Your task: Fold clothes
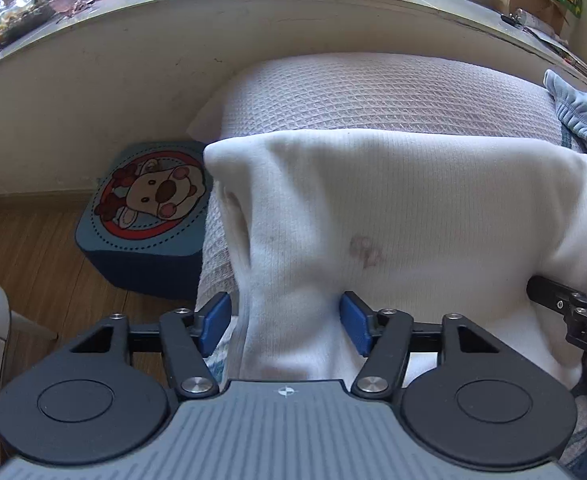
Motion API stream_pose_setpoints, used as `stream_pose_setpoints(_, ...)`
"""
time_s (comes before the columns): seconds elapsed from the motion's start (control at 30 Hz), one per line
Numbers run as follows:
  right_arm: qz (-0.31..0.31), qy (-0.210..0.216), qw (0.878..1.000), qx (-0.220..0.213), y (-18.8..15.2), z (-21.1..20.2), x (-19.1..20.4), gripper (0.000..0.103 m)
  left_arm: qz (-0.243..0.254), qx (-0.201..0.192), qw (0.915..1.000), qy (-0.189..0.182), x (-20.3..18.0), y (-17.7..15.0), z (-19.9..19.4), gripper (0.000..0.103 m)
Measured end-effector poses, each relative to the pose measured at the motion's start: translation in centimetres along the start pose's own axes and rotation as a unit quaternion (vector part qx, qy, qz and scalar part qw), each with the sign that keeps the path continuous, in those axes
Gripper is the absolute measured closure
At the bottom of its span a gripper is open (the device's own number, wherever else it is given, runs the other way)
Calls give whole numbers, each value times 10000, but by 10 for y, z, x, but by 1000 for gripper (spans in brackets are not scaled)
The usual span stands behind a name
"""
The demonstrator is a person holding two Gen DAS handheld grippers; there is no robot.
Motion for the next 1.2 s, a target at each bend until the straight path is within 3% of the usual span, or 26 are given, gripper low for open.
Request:
stream_pose_setpoints(0.17, 57, -3, 9997, -223, -5, -46, -14, 42, -107, -36, 9997, -204, -3, -16, -38, 44)
stream_pose_setpoints(0.33, 210, -234, 9987, -406, -31, -99, -47, 41, -246, -323, 9956, -842, -20, -43, -85, 44)
stream_pose_setpoints(0.5, 497, -821, 9939, -543, -53, -157, -117, 42, 3, -133, 9918, -1271, -51, -84, -114, 42)
stream_pose_setpoints(0.6, 427, -1424, 9867, -663, -55, -193, -158, 42, 347, 50, 9889, -1440, -71, -111, -122, 32)
stream_pose_setpoints(0.73, 272, -2052, 9742, -894, -42, -229, -197, 41, 723, 295, 9852, -1529, -91, -143, -122, 31)
stream_pose_setpoints(0.87, -2, -2327, 9679, -952, -19, -232, -218, 42, 727, 505, 9833, -1592, -99, -165, -119, 31)
stream_pose_setpoints(0.97, 129, -2074, 9765, -565, -13, -221, -225, 42, 678, 605, 9824, -1632, -103, -179, -119, 31)
stream_pose_setpoints(1.1, 89, -1001, 9949, -71, -42, -214, -186, 42, 577, 609, 9817, -1708, -107, -193, -125, 29)
stream_pose_setpoints(1.2, -49, -347, 9991, 253, -70, -204, -147, 43, 687, 663, 9799, -1753, -113, -201, -128, 29)
Point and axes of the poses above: each gripper's, at about its wrist camera, not at the fingertips, and z roughly the way its jaws point, x to its left, y to its top, the point moved 7 cm from there along z, roughly the way its jaws point, and after that the axes turned 3 degrees about -y, right-handed, at the moved point
